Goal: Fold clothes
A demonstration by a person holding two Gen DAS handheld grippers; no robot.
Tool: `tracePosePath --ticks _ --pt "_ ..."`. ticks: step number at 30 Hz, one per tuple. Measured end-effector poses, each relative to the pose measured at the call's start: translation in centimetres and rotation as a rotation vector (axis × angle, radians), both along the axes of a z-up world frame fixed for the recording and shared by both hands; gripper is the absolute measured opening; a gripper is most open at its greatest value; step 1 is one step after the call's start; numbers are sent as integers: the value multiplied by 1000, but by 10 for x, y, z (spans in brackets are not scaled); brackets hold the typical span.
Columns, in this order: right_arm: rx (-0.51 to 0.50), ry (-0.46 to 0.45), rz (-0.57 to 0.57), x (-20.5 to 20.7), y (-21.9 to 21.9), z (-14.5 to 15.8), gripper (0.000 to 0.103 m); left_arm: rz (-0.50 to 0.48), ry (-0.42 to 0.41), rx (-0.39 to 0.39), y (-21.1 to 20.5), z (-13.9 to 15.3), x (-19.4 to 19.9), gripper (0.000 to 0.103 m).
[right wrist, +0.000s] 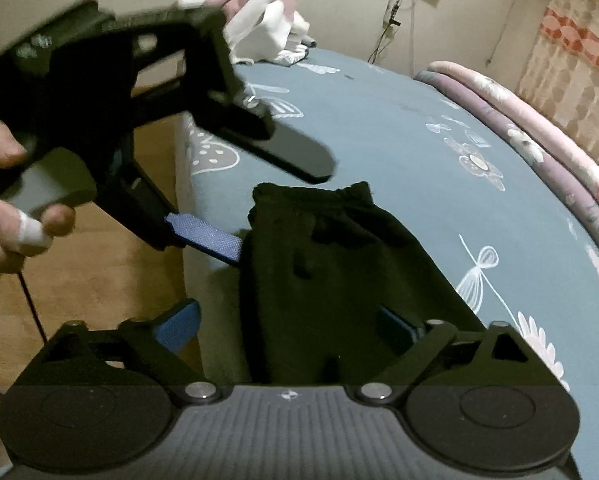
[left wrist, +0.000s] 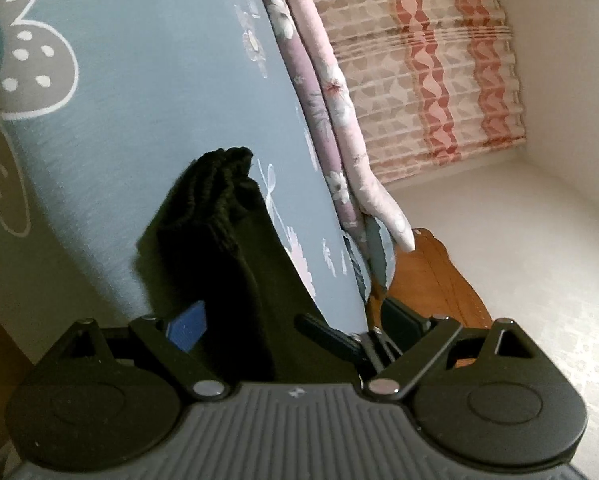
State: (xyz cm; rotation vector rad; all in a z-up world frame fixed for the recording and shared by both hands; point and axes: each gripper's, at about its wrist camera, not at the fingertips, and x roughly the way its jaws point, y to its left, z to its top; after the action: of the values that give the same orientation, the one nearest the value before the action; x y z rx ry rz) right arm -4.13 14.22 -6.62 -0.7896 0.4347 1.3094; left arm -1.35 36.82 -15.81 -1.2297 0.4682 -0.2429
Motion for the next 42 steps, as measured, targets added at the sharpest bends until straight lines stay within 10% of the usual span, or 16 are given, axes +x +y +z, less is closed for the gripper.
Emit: tracePosePath --ticks 5,9,20,32,42 --pt "-47 -97 19 -16 9 -9 66 -22 -23 4 2 3 -2 92" --pt "-91 -143 0 -21 14 -16 12 -31 -28 1 3 3 -2 92" --pt "-36 -99 -56 -14 14 7 12 -6 0 -42 6 -10 -1 92" --pt "3 -30 -72 -11 6 18 12 -8 61 103 7 6 57 92" --pt "65 55 -121 3 -28 36 59 3 145 245 3 8 56 58"
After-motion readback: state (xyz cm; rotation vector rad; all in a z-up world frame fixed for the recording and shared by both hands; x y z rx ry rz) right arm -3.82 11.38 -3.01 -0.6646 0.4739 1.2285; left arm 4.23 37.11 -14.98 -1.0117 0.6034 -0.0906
